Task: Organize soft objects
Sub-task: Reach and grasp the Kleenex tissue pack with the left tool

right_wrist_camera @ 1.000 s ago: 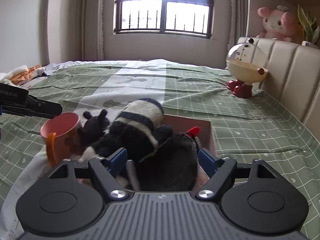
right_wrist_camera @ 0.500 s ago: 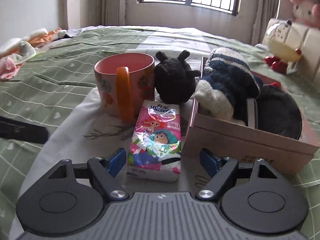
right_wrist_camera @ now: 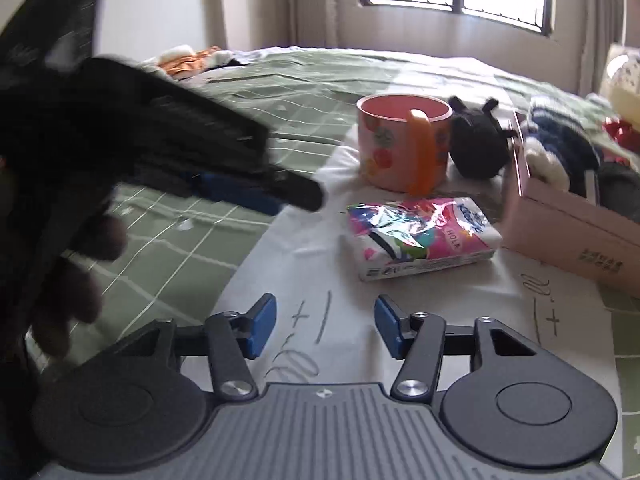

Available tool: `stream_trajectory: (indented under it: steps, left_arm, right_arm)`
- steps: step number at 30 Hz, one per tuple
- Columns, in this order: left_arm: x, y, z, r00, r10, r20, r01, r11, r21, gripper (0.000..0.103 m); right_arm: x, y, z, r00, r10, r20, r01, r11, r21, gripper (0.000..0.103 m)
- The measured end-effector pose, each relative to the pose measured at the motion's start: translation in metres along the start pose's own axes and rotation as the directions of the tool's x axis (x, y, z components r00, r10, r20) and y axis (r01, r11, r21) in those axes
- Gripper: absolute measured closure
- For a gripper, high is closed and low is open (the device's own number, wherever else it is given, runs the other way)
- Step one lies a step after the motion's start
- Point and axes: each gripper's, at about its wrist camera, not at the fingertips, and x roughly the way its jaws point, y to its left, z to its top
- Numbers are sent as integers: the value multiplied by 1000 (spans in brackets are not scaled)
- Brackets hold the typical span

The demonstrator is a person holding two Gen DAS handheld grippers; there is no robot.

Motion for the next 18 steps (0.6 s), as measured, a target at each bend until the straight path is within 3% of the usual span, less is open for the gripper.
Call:
stream_trajectory:
  steps: [3, 6, 9, 12, 14, 16, 18]
  left_arm:
    - [5, -21, 5, 1000, 7, 19, -9, 994, 106, 61]
    - [20, -50, 5, 1000, 7, 18, -11, 962, 274, 61]
    - [45, -79, -2, 999, 16, -39, 5, 881, 473, 60]
    - [72, -97, -14, 993, 95, -66, -34, 787, 616, 59]
    - [85, -105, -22, 989, 140, -50, -68, 723, 688, 59]
    - [93, -111, -29, 986, 161, -49, -72, 666, 743, 46]
    - [96, -113, -30, 987, 142, -79, -33, 653, 757, 31]
  right_arm:
    - [-16, 5, -6, 998, -47, 45, 50, 997, -51, 31]
    - [-27, -9, -13, 988, -133, 79, 135, 991, -20, 28]
    - [-30, -36, -22, 964, -254, 81, 248, 966, 72, 27]
    - [-25, -62, -33, 932, -356, 67, 343, 926, 159, 26]
    - [-19, -78, -41, 922, -386, 30, 370, 902, 224, 23]
    - [-20, -93, -49, 932, -360, 29, 335, 892, 303, 20]
    - [-23, -96, -50, 935, -351, 45, 320, 893, 316, 14]
